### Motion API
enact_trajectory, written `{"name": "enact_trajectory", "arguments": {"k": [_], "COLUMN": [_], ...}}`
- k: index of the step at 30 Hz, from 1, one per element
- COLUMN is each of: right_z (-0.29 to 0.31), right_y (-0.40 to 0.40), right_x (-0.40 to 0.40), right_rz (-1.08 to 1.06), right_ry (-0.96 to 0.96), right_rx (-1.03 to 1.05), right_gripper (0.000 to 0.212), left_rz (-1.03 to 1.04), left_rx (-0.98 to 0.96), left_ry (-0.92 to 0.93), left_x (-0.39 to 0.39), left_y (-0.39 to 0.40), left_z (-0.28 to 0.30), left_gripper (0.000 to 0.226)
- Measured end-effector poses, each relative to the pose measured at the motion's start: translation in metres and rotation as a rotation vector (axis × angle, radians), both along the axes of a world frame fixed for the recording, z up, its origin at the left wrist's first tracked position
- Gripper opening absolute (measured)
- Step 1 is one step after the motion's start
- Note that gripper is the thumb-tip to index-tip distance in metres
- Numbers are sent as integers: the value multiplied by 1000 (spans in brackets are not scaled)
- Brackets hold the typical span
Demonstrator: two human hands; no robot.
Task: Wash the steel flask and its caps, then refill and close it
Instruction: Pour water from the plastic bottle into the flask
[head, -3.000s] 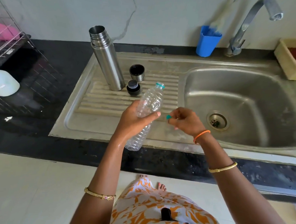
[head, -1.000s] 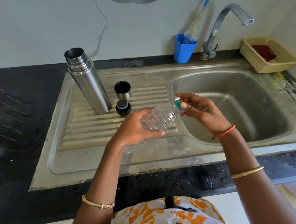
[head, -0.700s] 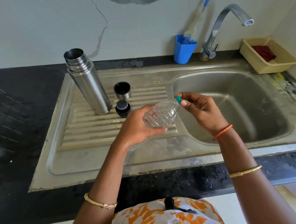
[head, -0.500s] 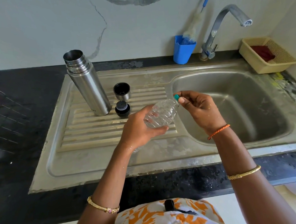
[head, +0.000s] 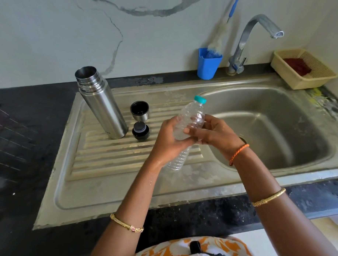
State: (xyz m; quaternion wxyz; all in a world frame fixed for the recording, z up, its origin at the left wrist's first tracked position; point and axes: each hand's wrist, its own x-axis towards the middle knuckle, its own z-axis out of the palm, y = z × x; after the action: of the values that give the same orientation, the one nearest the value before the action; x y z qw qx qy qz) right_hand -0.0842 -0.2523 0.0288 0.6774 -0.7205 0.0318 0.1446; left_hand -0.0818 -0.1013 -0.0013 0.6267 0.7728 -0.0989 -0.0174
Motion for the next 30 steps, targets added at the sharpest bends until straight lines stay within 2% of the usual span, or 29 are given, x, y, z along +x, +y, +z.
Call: {"name": "enact_trajectory", "arguments": {"k": [3,5,9,11,15,19,22,27,30], "right_z": [17,28,39,36,19,-7,-24,-38,-40], "right_y": [2,0,-3,-1,11,21,26,32,35], "right_x": [25,56,144,191,263,299,308,319,321], "right_rz": [-94,-154,-271,-362,-435,-405,-416,-416,-404], "right_ry": [-50,-82,-182,-269,-362,-405,-489,-652,-686], "right_rx": [-11,-12,-47,-92,-255,-385,-407,-493,-508], "right_gripper": [41,42,46,57,64,67,70,73,73], "left_rz": [-21,47,263,304,364,361,349,334,307], "left_rx": [34,28,115,123,144,240,298,282,294], "left_ry": [-49,-13,44,93,144,169,160,154,158], "left_x": [18,42,110,144,201,238,253,266,269], "left_y": [-5,-9,-16,-17,-10,0,2,-3,-5], "left_z": [11,17,18,18,13,5,-5,-11,-12], "left_gripper": [50,48,72,68,50,41,41,35,36]}}
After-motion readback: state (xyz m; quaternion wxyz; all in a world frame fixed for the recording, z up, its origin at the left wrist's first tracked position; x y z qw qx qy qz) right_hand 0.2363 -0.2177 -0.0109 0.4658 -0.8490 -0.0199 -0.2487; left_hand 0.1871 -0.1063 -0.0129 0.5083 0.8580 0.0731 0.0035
